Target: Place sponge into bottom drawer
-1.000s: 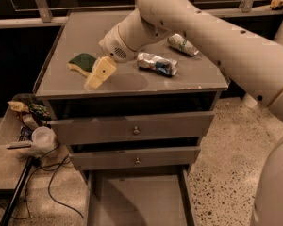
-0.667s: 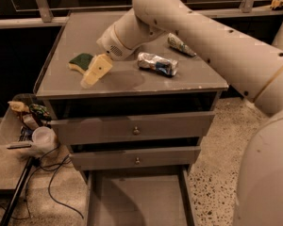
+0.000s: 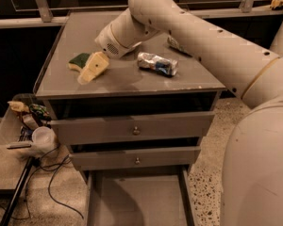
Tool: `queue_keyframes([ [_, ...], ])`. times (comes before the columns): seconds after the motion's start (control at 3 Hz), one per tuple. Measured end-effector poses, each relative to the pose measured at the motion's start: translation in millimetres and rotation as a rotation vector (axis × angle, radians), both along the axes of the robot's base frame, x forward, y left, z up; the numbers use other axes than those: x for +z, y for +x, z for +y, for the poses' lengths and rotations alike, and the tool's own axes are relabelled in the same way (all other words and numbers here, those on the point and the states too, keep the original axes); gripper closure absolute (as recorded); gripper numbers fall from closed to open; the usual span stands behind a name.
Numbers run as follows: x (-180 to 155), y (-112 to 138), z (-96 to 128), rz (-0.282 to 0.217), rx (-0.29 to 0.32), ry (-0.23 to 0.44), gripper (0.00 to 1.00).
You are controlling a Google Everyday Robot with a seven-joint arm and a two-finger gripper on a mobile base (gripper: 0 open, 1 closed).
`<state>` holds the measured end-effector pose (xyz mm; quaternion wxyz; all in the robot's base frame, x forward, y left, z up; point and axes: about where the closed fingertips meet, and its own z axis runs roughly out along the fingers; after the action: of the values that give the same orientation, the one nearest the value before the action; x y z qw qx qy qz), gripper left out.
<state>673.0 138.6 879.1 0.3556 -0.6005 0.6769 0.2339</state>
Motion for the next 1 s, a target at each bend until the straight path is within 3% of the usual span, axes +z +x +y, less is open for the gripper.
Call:
queue_keyframes([
  [1.0, -28, 7, 8, 0.06, -0.01, -0.001, 0.0],
])
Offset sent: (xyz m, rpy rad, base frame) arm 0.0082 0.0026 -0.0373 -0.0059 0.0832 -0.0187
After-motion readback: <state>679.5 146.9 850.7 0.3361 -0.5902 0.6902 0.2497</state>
